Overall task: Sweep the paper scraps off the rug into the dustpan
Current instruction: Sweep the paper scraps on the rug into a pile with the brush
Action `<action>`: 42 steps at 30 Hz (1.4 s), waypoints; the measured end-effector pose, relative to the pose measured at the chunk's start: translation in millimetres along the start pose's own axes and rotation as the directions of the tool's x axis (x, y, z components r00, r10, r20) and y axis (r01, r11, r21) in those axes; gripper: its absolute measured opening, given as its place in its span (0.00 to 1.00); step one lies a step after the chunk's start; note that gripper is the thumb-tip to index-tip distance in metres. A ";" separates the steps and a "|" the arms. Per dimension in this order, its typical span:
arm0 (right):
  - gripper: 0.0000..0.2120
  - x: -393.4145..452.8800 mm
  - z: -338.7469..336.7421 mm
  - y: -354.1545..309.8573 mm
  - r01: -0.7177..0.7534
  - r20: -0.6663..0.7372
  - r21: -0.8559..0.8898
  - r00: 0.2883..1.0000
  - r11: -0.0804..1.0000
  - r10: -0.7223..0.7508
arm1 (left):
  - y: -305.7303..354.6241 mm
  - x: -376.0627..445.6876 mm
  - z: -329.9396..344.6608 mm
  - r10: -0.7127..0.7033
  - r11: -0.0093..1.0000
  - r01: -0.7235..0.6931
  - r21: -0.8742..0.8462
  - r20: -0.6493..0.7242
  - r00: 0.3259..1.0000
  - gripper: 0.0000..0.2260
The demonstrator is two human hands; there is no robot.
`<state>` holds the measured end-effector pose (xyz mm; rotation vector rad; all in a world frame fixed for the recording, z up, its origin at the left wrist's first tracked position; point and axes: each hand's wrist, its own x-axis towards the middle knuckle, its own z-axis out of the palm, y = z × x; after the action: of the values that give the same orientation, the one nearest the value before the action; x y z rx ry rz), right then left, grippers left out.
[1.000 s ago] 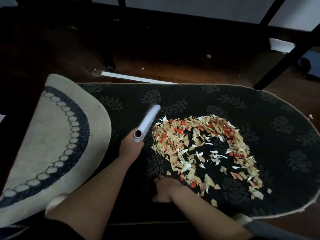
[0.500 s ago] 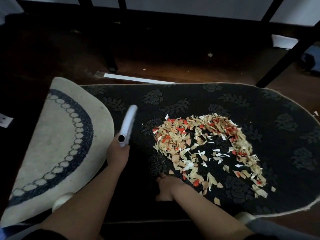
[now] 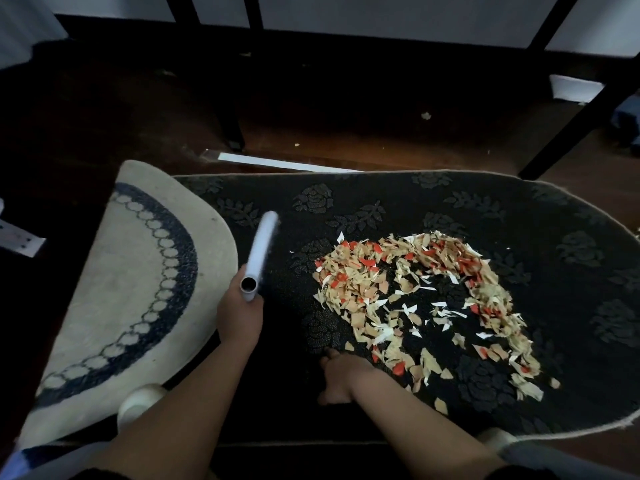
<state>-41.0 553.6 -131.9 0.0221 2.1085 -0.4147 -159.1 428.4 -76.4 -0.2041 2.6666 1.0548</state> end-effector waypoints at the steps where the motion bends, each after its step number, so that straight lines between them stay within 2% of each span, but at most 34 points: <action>1: 0.37 -0.5 0.4 0.1 0.001 -0.001 0.002 1.000 1.000 -0.001 | -1.0 -1.4 0.8 -0.020 1.000 0.020 0.007 -0.003 1.000 0.21; 6: 0.38 2.2 0.6 0.0 -0.013 0.008 -0.005 1.000 1.000 0.013 | 5.0 -22.7 27.4 -0.023 0.999 0.018 0.027 0.209 0.978 0.22; 8: 0.38 4.1 0.5 0.4 -0.016 0.010 -0.008 1.000 1.000 0.016 | 8.1 -29.2 31.1 0.001 1.000 -0.002 0.002 0.247 0.969 0.22; 10: 0.38 4.5 1.0 0.5 -0.020 0.009 -0.010 1.000 1.000 0.020 | 8.6 -29.5 26.5 0.019 0.999 -0.011 -0.035 0.223 0.975 0.20; 14: 0.39 5.3 1.9 0.1 -0.016 0.010 -0.016 1.000 1.000 0.017 | 7.3 -20.5 10.7 0.060 0.997 -0.055 -0.062 0.089 0.994 0.20; 18: 0.39 6.0 2.6 1.3 -0.011 0.016 -0.010 1.000 1.000 0.011 | 3.9 -13.3 1.3 -0.018 1.000 0.018 0.012 -0.015 1.000 0.20; 24: 0.39 4.5 1.7 1.1 -0.013 0.014 -0.013 1.000 1.000 0.013 | 10.7 -26.0 24.6 -0.056 0.998 0.052 0.023 0.176 0.983 0.18; 29: 0.39 3.5 3.3 1.4 -0.007 0.019 -0.029 1.000 1.000 0.007 | 22.6 -13.7 17.6 0.000 0.996 0.013 -0.093 0.136 0.991 0.17; 34: 0.38 0.3 0.5 2.9 -0.001 0.018 -0.012 1.000 1.000 0.001 | 12.0 4.5 2.9 -0.035 0.999 0.030 0.036 0.132 0.991 0.14; 37: 0.38 -3.3 -2.3 2.7 0.007 0.018 -0.003 1.000 1.000 -0.007 | 16.2 13.6 -4.7 0.010 0.997 -0.017 0.075 0.102 0.995 0.14; 39: 0.38 -4.4 -2.0 1.5 0.008 0.019 -0.012 1.000 1.000 -0.008 | 22.7 23.0 -9.8 0.078 0.966 -0.110 0.232 0.145 0.986 0.13; 42: 0.37 -5.7 -1.6 1.4 0.003 0.015 -0.019 1.000 1.000 -0.003 | 31.9 36.5 -10.8 0.100 0.849 -0.220 0.481 0.262 0.960 0.12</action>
<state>-38.9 556.3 -126.7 0.0050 2.0973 -0.3958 -203.2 443.0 -58.8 0.2387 2.6649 0.3476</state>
